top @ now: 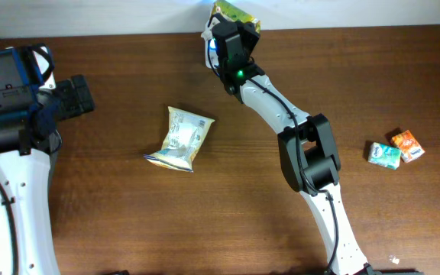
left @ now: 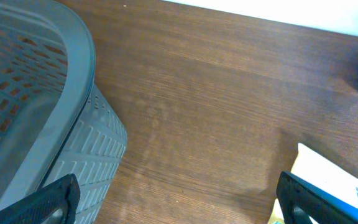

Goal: Scan the item barcode
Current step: 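Lift the yellow-green bag and hold its barcode at the scanner, then move the yellow-green bag right and release it near the tissue packs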

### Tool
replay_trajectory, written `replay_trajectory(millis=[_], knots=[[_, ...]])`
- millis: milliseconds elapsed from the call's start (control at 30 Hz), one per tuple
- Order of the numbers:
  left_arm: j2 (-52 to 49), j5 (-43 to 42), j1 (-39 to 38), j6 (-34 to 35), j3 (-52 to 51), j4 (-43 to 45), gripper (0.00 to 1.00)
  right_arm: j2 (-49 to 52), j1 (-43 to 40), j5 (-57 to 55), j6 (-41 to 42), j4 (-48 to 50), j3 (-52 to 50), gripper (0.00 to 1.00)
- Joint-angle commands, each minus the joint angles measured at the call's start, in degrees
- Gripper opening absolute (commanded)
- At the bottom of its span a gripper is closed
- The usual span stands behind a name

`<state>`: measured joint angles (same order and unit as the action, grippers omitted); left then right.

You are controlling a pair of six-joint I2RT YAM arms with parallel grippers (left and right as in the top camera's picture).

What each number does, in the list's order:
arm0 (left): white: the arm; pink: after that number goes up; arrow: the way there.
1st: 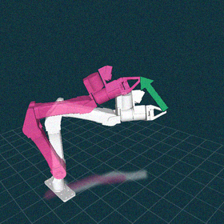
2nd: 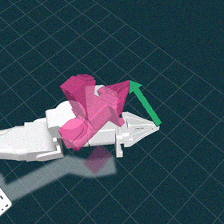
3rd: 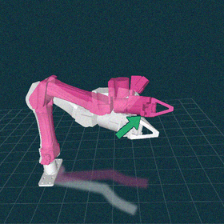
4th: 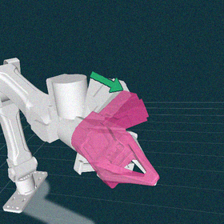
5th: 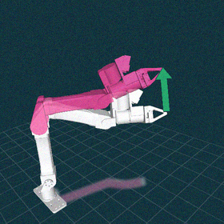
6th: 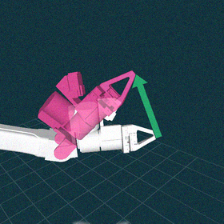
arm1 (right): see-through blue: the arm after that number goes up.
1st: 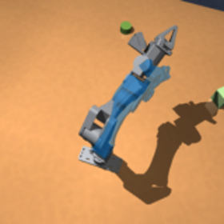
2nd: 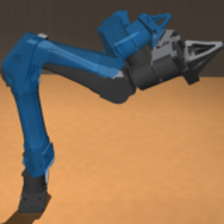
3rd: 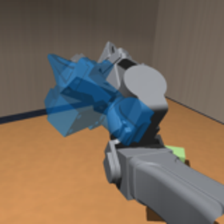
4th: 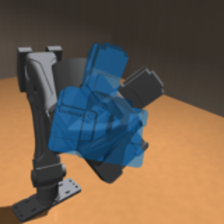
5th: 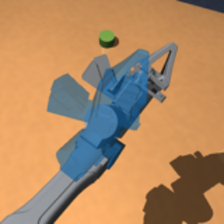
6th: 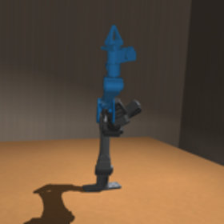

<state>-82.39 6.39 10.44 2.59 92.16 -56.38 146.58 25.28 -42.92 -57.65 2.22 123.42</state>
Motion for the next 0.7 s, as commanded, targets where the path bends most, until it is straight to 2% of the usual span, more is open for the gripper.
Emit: replay_trajectory(millis=[0,67,133,233,267,400,433,467,533,567,600,667], knots=[[0.24,-0.15,0.22,-0.33,0.59,0.07,0.99,-1.22,0.98,-3.45,1.09,1.01,1.64,0.04],[0.24,-0.15,0.24,-0.33,0.59,0.09,0.99,-3.04,1.84,-4.11,1.14,0.76,1.64,0.04],[0.24,-0.15,0.24,-0.33,0.59,0.09,0.99,-6.25,2.51,-3.87,5.55,-3.02,1.64,0.04],[0.24,-0.15,0.24,-0.33,0.59,0.07,0.99,-13.35,3.23,-0.13,13.81,-16.26,1.64,0.04],[0.24,-0.15,0.22,-0.33,0.59,0.09,0.99,-17.29,3.61,3.76,20.76,-23.21,1.64,0.04],[0.24,-0.17,0.22,-0.33,0.59,0.09,0.99,-33.79,2.36,32.72,59.36,-53.11,1.64,0.04],[0.24,-0.17,0.24,-0.33,0.59,0.07,0.99,-36.11,1.73,35.89,62.9,-58.93,1.64,0.04],[0.24,-0.15,0.24,-0.33,0.59,0.09,0.99,-38.84,0.72,36.89,63.08,-70.12,1.64,0.04],[0.24,-0.17,0.24,-0.33,0.59,0.09,0.99,-38.69,0.07,36.7,63.43,-80.24,1.62,0.04],[0.24,-0.17,0.22,-0.33,0.59,0.09,0.99,-38.01,-0.52,36.68,66.18,-85.4,1.46,0.04],[0.24,-0.15,0.24,-0.33,0.59,0.07,0.99,-37.44,-1.18,36.5,71.6,-88.19,0.28,0.04],[0.24,-0.15,0.24,-0.33,0.59,0.07,0.99,-37.33,-3.06,36.3,80.32,-86.42,-6.93,0.04]])
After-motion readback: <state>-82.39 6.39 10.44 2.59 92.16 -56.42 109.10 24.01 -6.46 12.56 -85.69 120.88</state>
